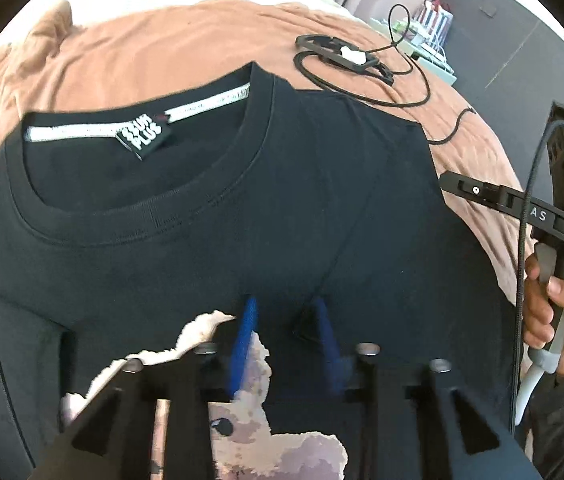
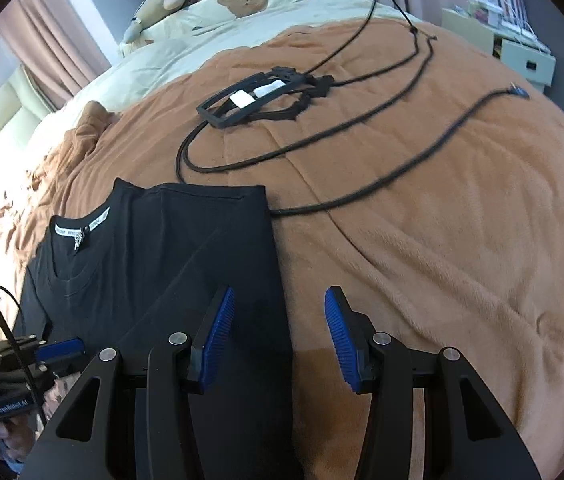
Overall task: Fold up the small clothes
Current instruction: 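Pull the folded edge straight with the left gripper and open it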
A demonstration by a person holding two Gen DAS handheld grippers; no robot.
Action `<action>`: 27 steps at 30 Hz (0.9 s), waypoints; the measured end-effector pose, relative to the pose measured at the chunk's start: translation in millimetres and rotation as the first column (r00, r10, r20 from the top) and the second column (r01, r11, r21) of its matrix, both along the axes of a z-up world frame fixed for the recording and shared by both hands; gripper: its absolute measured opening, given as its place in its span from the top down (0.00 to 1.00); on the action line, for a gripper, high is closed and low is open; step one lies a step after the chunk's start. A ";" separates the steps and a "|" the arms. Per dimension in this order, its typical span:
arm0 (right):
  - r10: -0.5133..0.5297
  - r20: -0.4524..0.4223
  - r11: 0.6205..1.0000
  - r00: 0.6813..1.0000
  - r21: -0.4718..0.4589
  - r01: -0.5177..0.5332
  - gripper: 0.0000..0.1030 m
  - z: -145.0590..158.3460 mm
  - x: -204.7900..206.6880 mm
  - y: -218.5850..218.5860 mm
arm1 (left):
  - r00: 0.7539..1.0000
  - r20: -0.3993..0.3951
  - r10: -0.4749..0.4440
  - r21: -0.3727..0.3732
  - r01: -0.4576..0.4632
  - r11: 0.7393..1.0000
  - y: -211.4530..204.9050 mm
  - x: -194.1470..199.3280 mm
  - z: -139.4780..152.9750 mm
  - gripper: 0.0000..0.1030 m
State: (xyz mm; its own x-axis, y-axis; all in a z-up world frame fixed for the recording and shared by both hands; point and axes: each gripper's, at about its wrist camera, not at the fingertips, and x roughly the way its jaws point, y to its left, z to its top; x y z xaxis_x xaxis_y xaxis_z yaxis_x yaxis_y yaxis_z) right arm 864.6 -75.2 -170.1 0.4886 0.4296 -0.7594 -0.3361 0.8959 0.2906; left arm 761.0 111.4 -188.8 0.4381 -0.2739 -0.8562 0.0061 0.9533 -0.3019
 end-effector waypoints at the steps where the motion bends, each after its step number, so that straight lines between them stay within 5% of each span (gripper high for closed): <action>1: 0.001 0.007 1.000 1.000 0.000 -0.001 0.56 0.1 -0.5 -1.9 | 1.000 -0.001 -0.003 -0.013 0.003 1.000 -0.6 -0.8 -1.3 0.63; 6: -0.004 0.003 1.000 1.000 0.026 0.004 0.56 -1.3 -4.0 -12.6 | 1.000 -0.004 -0.013 -0.042 0.013 0.999 -6.4 -3.7 -6.1 0.68; 8: -0.001 0.004 1.000 1.000 0.031 0.001 0.56 -2.7 -7.1 -14.5 | 0.999 -0.013 -0.031 -0.054 0.030 0.998 -10.1 -3.8 -7.7 0.95; 18: 0.028 0.025 1.000 0.999 -0.003 -0.028 0.56 3.4 -2.7 1.0 | 0.997 0.075 0.010 0.005 -0.010 1.000 7.6 -3.8 27.2 0.97; 22: 0.033 0.012 0.999 0.999 -0.020 -0.033 0.56 -0.6 4.6 12.7 | 0.999 0.050 0.012 0.045 -0.014 0.999 10.6 -1.8 19.9 0.97; 27: -0.006 0.053 0.986 0.999 -0.167 0.015 0.65 -9.2 11.9 26.9 | 0.999 0.026 0.020 0.066 -0.021 0.998 10.1 1.4 3.8 0.97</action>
